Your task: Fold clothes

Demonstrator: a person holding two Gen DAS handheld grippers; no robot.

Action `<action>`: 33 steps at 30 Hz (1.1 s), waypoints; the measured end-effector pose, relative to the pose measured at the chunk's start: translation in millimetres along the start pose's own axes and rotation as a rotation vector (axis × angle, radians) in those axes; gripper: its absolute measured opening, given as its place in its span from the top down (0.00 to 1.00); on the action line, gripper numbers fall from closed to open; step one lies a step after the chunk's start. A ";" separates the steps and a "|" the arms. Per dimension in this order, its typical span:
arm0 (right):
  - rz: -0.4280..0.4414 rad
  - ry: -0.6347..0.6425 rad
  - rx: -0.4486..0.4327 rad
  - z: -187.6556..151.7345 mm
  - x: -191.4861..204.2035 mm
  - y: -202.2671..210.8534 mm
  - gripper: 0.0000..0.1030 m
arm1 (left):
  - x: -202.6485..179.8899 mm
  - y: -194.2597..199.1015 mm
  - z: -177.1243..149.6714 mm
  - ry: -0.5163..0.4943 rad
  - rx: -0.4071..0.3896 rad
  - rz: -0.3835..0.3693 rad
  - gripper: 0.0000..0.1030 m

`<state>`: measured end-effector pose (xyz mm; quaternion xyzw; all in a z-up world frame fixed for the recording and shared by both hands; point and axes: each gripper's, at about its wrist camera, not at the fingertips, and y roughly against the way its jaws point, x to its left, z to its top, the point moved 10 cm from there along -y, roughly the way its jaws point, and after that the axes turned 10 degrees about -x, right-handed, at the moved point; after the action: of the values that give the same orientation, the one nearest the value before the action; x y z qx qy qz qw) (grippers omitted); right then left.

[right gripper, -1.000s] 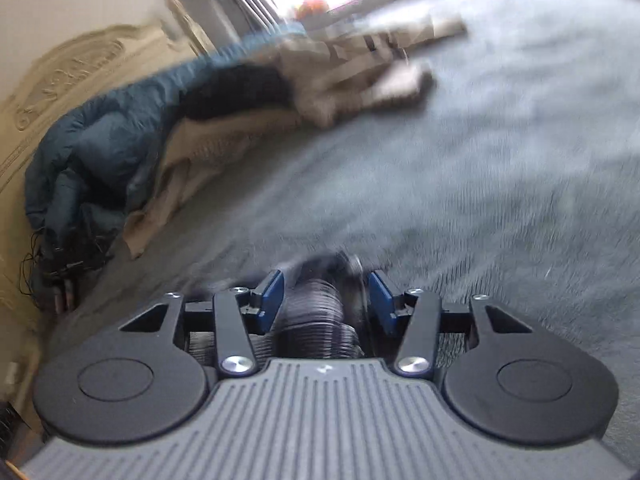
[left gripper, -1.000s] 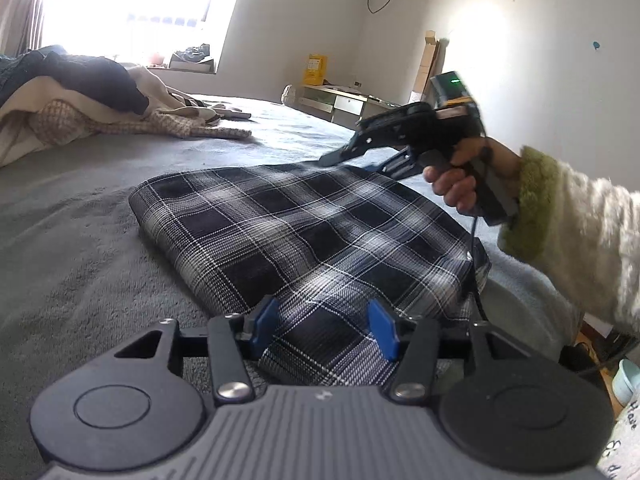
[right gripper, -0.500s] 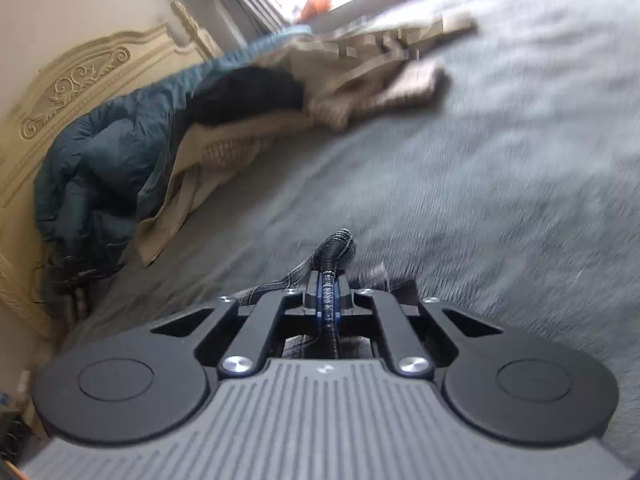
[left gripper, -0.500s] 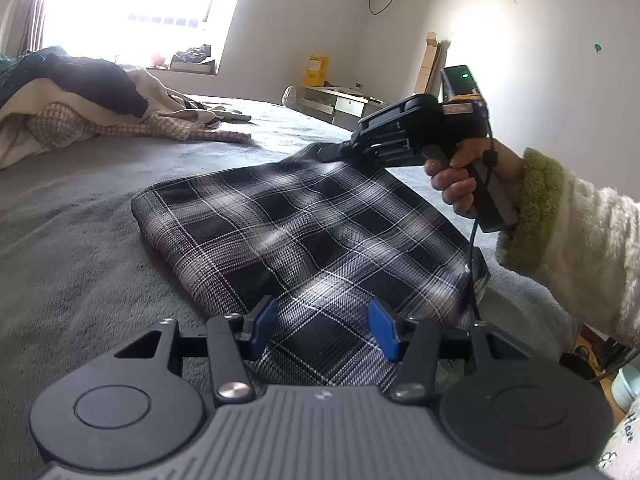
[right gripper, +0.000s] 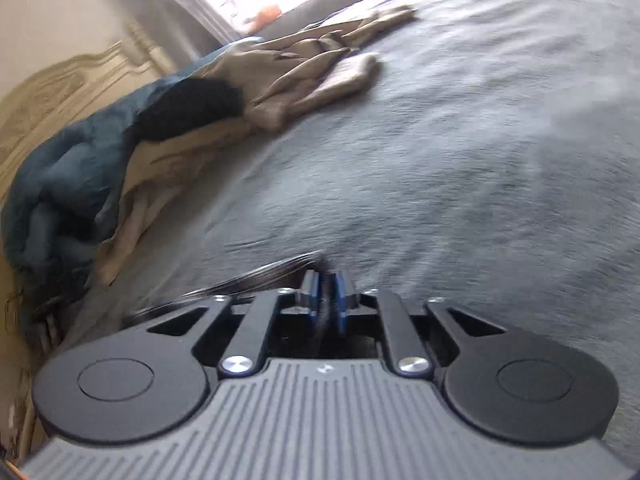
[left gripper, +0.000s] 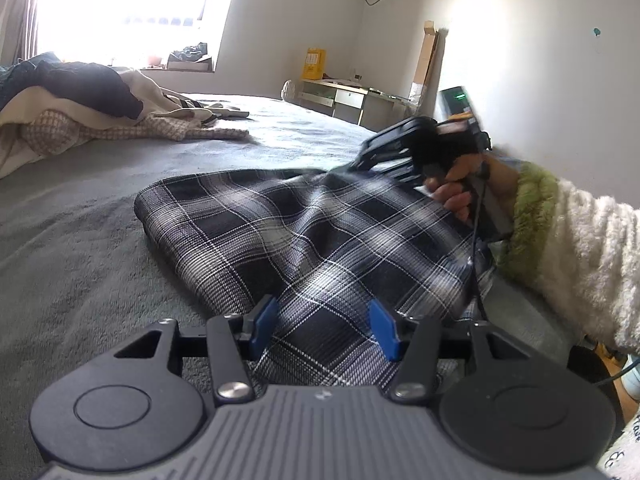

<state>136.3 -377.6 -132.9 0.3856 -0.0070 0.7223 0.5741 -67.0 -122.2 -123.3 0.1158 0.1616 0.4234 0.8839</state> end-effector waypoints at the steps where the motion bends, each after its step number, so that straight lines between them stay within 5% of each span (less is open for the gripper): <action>1: -0.019 -0.008 -0.023 4.4 -2.5 10.0 0.82 | 0.3 0.1 -0.1 -0.002 0.002 0.001 0.48; 5: -0.017 0.102 -0.140 21.1 17.8 75.2 0.81 | -0.2 0.0 -0.2 -0.012 0.011 0.004 0.48; 11: 0.064 0.419 -0.044 -36.3 76.3 121.6 0.83 | -1.6 0.2 0.4 -0.025 0.024 0.019 0.48; 18: 0.029 0.493 -0.082 -59.6 88.0 143.4 0.85 | -1.5 9.1 13.6 -0.067 0.005 0.068 0.51; 22: 0.007 0.533 -0.109 -71.2 94.7 156.6 0.84 | -19.2 23.2 25.4 -0.102 -0.038 0.037 0.50; 26: -0.036 0.544 -0.124 -86.5 91.6 162.7 0.85 | -35.1 14.2 -1.6 -0.162 0.050 0.046 0.50; 33: -0.128 0.542 -0.138 -116.3 78.5 168.2 0.86 | -43.4 18.8 -12.2 -0.270 0.038 0.068 0.49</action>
<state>-71.4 -317.6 -97.6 0.1380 0.1219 0.7593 0.6242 -110.5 -144.0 -120.0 0.1941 0.0450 0.4306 0.8803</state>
